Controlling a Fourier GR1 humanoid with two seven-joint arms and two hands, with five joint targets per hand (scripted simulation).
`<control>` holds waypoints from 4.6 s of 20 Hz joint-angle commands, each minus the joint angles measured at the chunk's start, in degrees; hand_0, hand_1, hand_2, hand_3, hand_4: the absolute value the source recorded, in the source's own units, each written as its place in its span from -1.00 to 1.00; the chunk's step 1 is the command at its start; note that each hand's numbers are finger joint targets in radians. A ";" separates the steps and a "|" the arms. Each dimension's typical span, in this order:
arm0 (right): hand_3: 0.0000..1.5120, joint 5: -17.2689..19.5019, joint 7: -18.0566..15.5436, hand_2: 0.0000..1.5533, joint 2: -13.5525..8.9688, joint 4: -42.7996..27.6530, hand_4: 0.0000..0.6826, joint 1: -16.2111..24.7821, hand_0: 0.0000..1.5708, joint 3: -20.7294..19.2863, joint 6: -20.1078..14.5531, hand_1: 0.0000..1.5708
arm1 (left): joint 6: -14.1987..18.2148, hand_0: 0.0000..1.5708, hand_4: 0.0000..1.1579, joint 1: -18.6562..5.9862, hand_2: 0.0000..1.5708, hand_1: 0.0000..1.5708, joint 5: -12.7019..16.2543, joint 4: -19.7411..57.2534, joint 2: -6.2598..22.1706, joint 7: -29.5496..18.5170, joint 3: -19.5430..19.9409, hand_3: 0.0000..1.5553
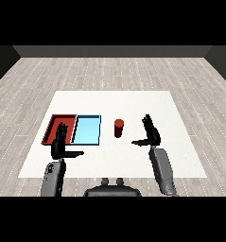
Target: Pick the red can and put it in the red box
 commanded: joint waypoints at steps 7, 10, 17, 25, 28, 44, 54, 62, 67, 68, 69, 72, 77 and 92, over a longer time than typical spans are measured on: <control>-1.00 -3.36 1.23 -1.00 2.57 3.76 -1.00 -3.53 -1.00 6.01 -4.50 -1.00 | 1.44 -1.00 -1.00 2.92 -1.00 -1.00 -2.05 -2.76 -3.41 -0.81 -3.50 -1.00; -1.00 -3.12 -5.12 -1.00 1.03 9.23 -1.00 -1.61 -1.00 2.11 1.40 -1.00 | -0.94 -1.00 -1.00 -0.42 -1.00 -1.00 1.55 -1.39 0.73 0.80 1.53 -1.00; -1.00 -4.80 -5.84 -1.00 2.60 15.18 -1.00 -8.45 -1.00 7.56 -7.58 -1.00 | -3.23 -1.00 -1.00 0.87 -1.00 -1.00 3.64 -0.30 1.05 -0.60 2.51 -1.00; -1.00 -4.72 -7.97 -1.00 2.61 23.94 -1.00 -14.61 -1.00 5.02 -5.36 -1.00 | -0.85 -1.00 -1.00 0.26 -1.00 -1.00 1.78 -1.58 -1.32 0.86 -0.05 -1.00; -1.00 -5.63 -9.70 -1.00 2.61 21.99 -1.00 -10.63 -1.00 8.00 -6.76 -1.00 | 1.12 -1.00 -1.00 -2.27 -1.00 -1.00 0.88 -0.81 -1.05 3.04 0.30 -1.00; -1.00 -17.35 -19.33 -1.00 2.60 45.28 -1.00 -24.14 -1.00 13.75 -8.71 -1.00 | -0.40 -1.00 -1.00 0.44 -1.00 -1.00 1.63 -1.92 -1.10 1.27 0.45 -1.00; -1.00 -23.82 -20.26 -1.00 2.61 48.93 -1.00 -27.74 -1.00 20.24 -9.61 -1.00 | 2.05 -1.00 -1.00 3.22 -1.00 -1.00 -0.66 -5.51 -3.77 1.11 -2.10 -1.00; -1.00 -30.14 -18.44 -1.00 2.61 47.98 -1.00 -28.53 -1.00 26.16 -12.81 -1.00 | -1.25 -1.00 -1.00 4.36 -1.00 -1.00 4.23 -9.04 -0.37 4.49 1.45 -1.00; -1.00 -30.87 -20.47 -1.00 2.61 58.52 -1.00 -35.80 -1.00 23.31 -8.54 -1.00 | -0.52 -1.00 -1.00 0.60 -1.00 -1.00 3.25 -3.97 -0.66 1.65 2.12 -1.00; -1.00 -34.48 -18.27 -1.00 2.61 54.70 -1.00 -36.30 -1.00 27.90 -11.59 -1.00 | -1.39 -1.00 -1.00 0.88 -1.00 -1.00 3.01 -0.73 -0.80 -0.82 2.22 -1.00; -1.00 -33.38 -19.87 -1.00 2.61 56.71 -1.00 -35.34 -1.00 26.48 -11.31 -1.00 | -1.93 -1.00 -1.00 -0.42 -1.00 -1.00 2.63 1.32 0.33 -1.53 2.86 -1.00; -1.00 -37.83 -18.55 -1.00 2.61 51.50 -1.00 -32.45 -1.00 32.88 -13.80 -1.00 | 0.28 -1.00 -1.00 -0.92 -1.00 -1.00 2.67 -3.49 0.13 3.10 2.64 -1.00; -1.00 -41.51 -16.55 -1.00 2.61 53.96 -1.00 -37.25 -1.00 35.32 -15.53 -1.00 | -0.43 -1.00 -1.00 -1.07 -1.00 -1.00 2.89 -0.78 -0.60 1.02 2.39 -1.00; 0.87 -38.72 -4.83 0.88 2.61 59.68 0.56 -38.89 0.88 42.86 -36.31 0.88 | 0.37 -1.00 -1.00 0.33 -1.00 -1.00 1.76 -2.32 -1.45 0.61 1.42 -1.00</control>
